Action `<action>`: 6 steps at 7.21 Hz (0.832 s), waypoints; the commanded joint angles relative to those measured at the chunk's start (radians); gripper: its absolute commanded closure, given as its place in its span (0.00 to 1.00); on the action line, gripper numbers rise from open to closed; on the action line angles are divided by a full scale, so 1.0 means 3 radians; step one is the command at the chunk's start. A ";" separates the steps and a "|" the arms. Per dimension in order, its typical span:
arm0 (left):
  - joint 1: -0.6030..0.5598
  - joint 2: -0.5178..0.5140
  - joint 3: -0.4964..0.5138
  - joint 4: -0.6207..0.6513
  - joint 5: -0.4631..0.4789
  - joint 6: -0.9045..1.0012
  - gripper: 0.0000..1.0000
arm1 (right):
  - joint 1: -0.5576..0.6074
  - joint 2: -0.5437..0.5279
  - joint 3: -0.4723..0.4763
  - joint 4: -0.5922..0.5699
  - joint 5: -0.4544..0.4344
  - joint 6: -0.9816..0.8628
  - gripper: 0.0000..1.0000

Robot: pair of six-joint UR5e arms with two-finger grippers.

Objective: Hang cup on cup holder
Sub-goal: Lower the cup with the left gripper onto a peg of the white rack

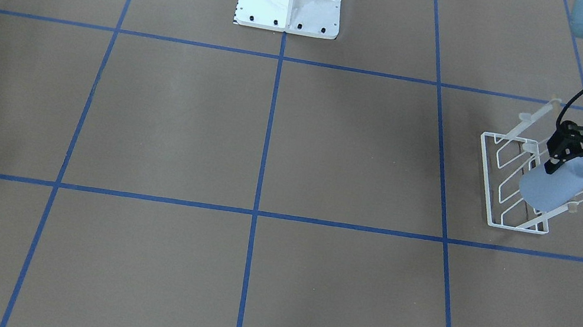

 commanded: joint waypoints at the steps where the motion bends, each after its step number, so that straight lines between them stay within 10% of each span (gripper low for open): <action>1: 0.0077 0.0013 0.0012 -0.0001 0.0007 0.0003 1.00 | 0.0000 0.0000 -0.0004 -0.0003 0.0008 0.0003 0.00; 5: 0.0195 0.0008 0.0094 -0.0011 0.0017 0.0003 1.00 | 0.0000 0.0006 0.0001 -0.0003 0.0008 0.0003 0.00; 6: 0.0221 0.0008 0.0145 -0.0032 0.0017 0.0003 0.85 | 0.0000 0.0001 0.0006 -0.0003 0.0008 0.0024 0.00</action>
